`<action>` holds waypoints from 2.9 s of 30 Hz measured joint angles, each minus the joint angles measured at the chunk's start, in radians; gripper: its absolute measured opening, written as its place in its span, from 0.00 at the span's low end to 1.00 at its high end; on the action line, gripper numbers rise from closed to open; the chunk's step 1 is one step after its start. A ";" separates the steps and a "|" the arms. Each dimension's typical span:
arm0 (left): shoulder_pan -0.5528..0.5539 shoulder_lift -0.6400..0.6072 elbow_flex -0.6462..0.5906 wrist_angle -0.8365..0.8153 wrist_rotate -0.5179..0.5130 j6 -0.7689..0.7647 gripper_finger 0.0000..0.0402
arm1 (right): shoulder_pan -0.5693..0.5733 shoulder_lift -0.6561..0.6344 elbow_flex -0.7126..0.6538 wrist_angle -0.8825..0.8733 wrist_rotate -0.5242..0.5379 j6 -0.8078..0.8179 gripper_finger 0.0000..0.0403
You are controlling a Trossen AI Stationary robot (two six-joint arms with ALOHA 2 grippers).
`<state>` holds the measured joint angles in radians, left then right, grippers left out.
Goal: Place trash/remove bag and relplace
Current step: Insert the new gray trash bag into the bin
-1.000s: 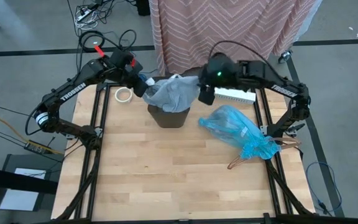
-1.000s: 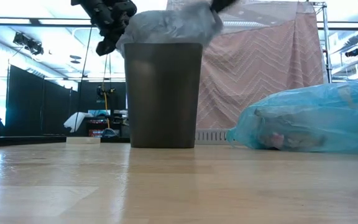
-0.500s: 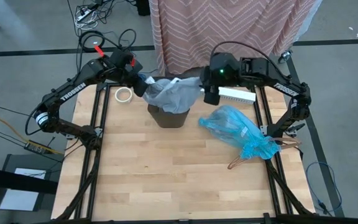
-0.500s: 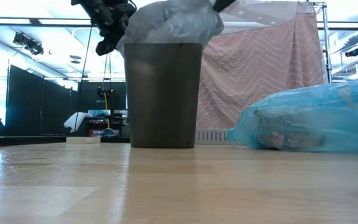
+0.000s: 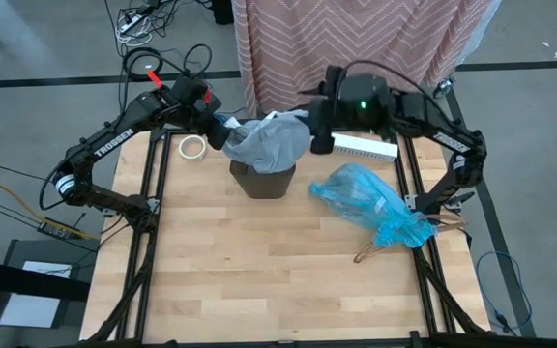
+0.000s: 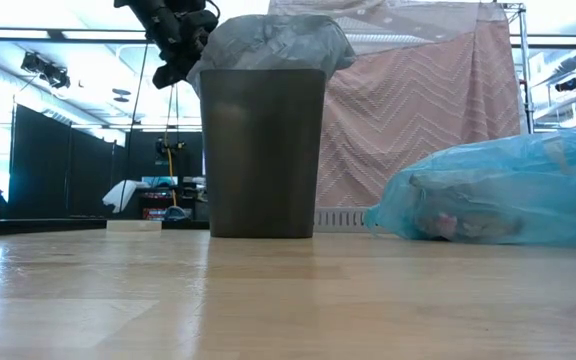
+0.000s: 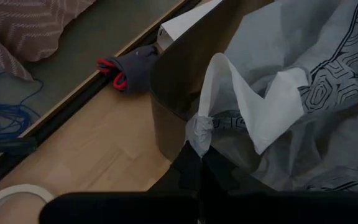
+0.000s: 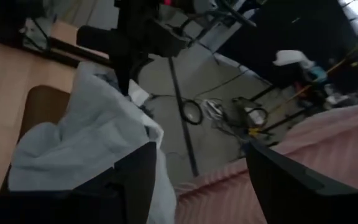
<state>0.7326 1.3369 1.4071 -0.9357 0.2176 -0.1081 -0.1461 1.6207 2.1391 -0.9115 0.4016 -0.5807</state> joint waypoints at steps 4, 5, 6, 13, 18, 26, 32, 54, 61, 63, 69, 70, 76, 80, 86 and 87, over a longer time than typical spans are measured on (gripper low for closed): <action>0.000 0.000 0.000 0.000 0.000 0.000 0.01 | -0.061 0.040 0.000 -0.003 -0.107 0.003 0.57; 0.000 0.000 0.000 0.001 0.000 0.000 0.01 | -0.073 0.049 -0.001 -0.005 -0.127 0.006 0.57; 0.000 0.000 0.000 0.000 0.000 0.000 0.01 | -0.085 0.060 -0.002 -0.010 -0.149 0.014 0.57; 0.000 0.000 0.000 0.000 0.003 0.001 0.01 | -0.117 0.125 -0.001 -0.029 -0.277 0.054 0.57; 0.000 0.000 0.000 0.000 0.003 0.001 0.01 | -0.135 0.148 0.000 -0.084 -0.276 0.063 0.57; 0.000 0.000 0.000 0.001 0.003 0.002 0.01 | -0.149 0.174 -0.001 -0.203 -0.351 0.130 0.37; 0.009 0.000 0.015 0.001 -0.007 0.032 0.01 | -0.113 0.169 -0.002 -0.188 -0.304 0.116 0.03; 0.010 -0.005 0.237 -0.189 -0.006 0.025 0.01 | 0.160 0.159 -0.003 -0.225 -0.046 0.402 0.00; -0.020 -0.005 0.190 -0.186 -0.007 0.022 0.01 | 0.215 0.159 -0.082 -0.249 0.076 0.437 0.00; -0.020 -0.005 0.190 -0.117 -0.007 0.024 0.01 | 0.216 0.159 -0.082 -0.236 0.188 0.312 0.00; 0.001 -0.005 0.200 0.071 -0.038 0.053 0.01 | 0.089 0.150 -0.081 -0.135 0.184 0.205 0.00; 0.001 -0.005 0.200 0.081 -0.071 0.055 0.01 | 0.071 0.151 -0.082 -0.125 0.157 0.206 0.00; 0.001 -0.004 0.200 0.122 -0.180 0.102 0.01 | -0.007 0.161 -0.082 0.061 0.143 0.077 0.00; 0.000 -0.005 0.200 0.125 -0.182 0.150 0.01 | -0.058 0.161 -0.087 0.110 0.056 0.065 0.00; -0.006 -0.001 0.175 0.129 -0.198 0.103 0.01 | -0.078 0.164 -0.213 0.172 -0.025 0.167 0.00; -0.009 -0.002 0.168 0.130 -0.188 0.101 0.01 | -0.068 0.164 -0.231 0.176 -0.025 0.164 0.00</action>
<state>0.7239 1.3351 1.5746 -0.8059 0.0292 -0.0069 -0.2142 1.7846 1.9081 -0.7357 0.3767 -0.4164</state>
